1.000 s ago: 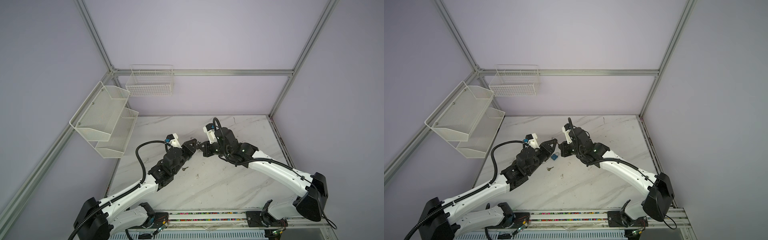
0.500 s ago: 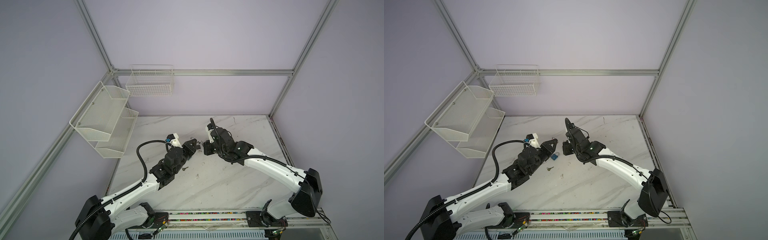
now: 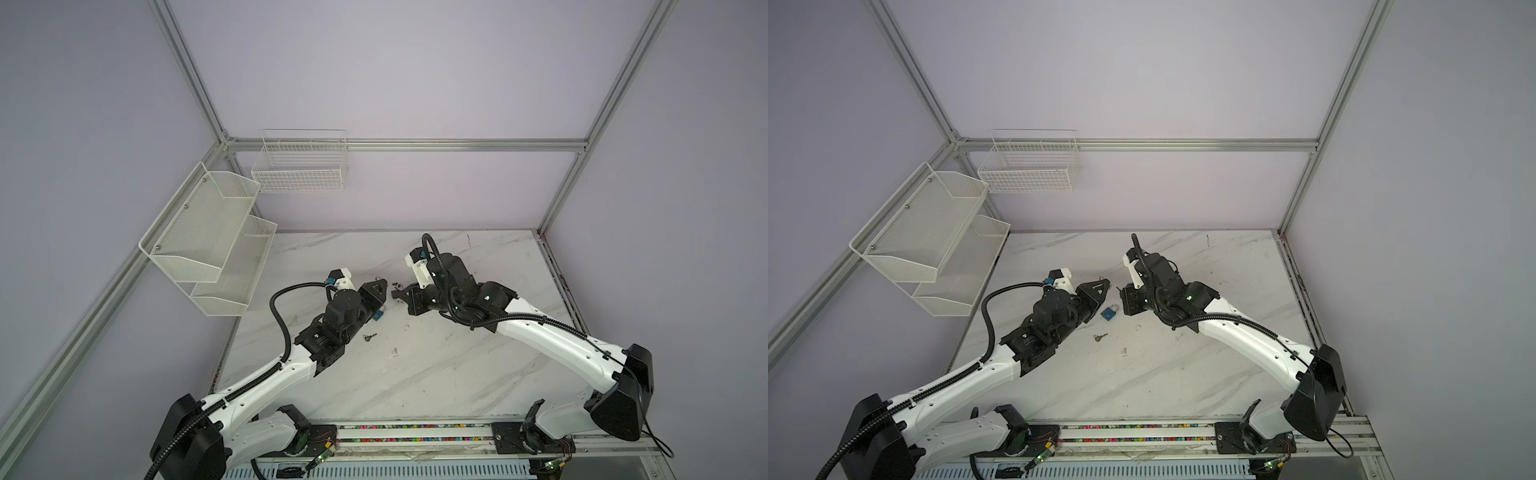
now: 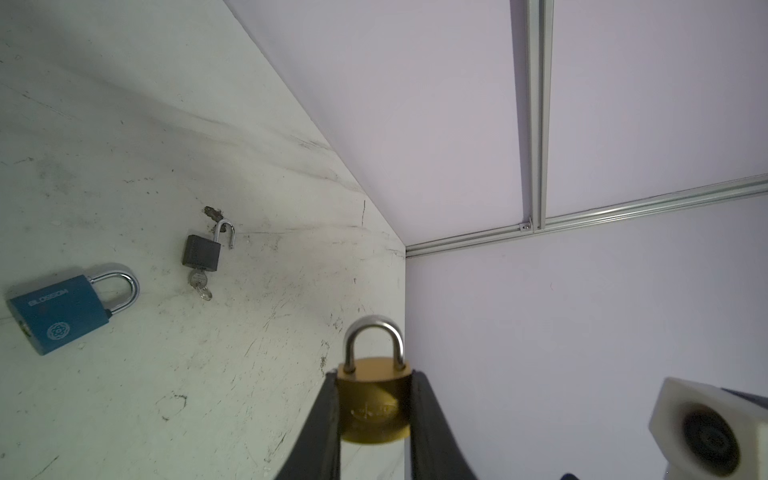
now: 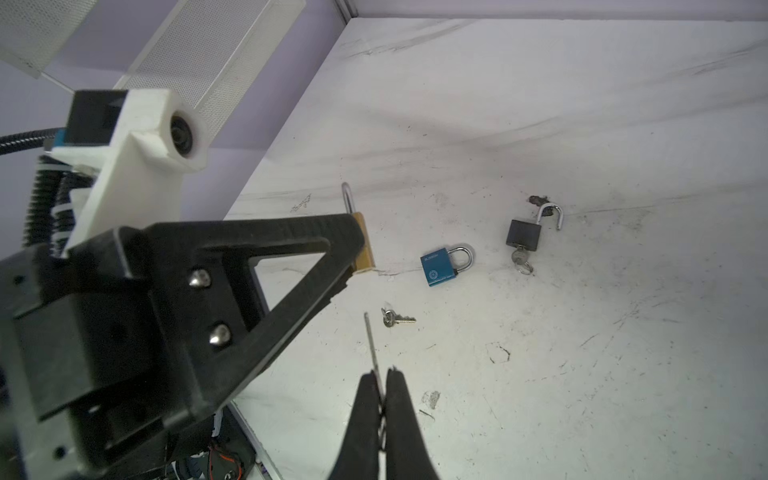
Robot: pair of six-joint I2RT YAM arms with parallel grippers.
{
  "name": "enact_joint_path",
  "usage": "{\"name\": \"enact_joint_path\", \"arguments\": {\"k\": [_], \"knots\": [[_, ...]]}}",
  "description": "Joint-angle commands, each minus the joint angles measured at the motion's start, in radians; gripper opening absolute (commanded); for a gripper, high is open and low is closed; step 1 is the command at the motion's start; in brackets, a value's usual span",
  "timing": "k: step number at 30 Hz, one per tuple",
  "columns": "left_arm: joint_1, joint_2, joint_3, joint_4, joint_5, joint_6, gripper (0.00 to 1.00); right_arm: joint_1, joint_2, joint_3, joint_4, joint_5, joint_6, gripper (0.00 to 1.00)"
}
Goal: Unlock with the key
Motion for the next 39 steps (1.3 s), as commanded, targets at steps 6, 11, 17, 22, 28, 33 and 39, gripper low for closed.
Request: {"name": "enact_joint_path", "arguments": {"k": [6, 11, 17, 22, 28, 33, 39], "knots": [[0.012, -0.045, 0.075, 0.021, 0.045, -0.039, 0.08, 0.014, 0.072, 0.093, -0.041, -0.015, -0.008, 0.0], [0.015, -0.056, 0.074, 0.017, 0.04, -0.042, 0.08, 0.015, 0.093, 0.09, -0.056, 0.021, -0.012, 0.0], [0.016, -0.062, 0.072, 0.016, 0.042, -0.046, 0.08, 0.015, 0.099, 0.1, -0.047, 0.025, 0.002, 0.0], [0.021, -0.069, 0.063, 0.03, 0.039, -0.051, 0.08, 0.021, 0.104, 0.094, -0.031, 0.001, 0.001, 0.0], [0.021, -0.062, 0.069, 0.028, 0.047, -0.056, 0.08, 0.038, 0.11, 0.109, -0.012, -0.009, 0.007, 0.0], [0.021, -0.064, 0.069, 0.022, 0.051, -0.058, 0.08, 0.037, 0.107, 0.117, -0.008, 0.027, 0.029, 0.0], [0.021, -0.072, 0.068, 0.016, 0.056, -0.058, 0.08, 0.038, 0.11, 0.128, -0.02, 0.08, 0.033, 0.0]]}}
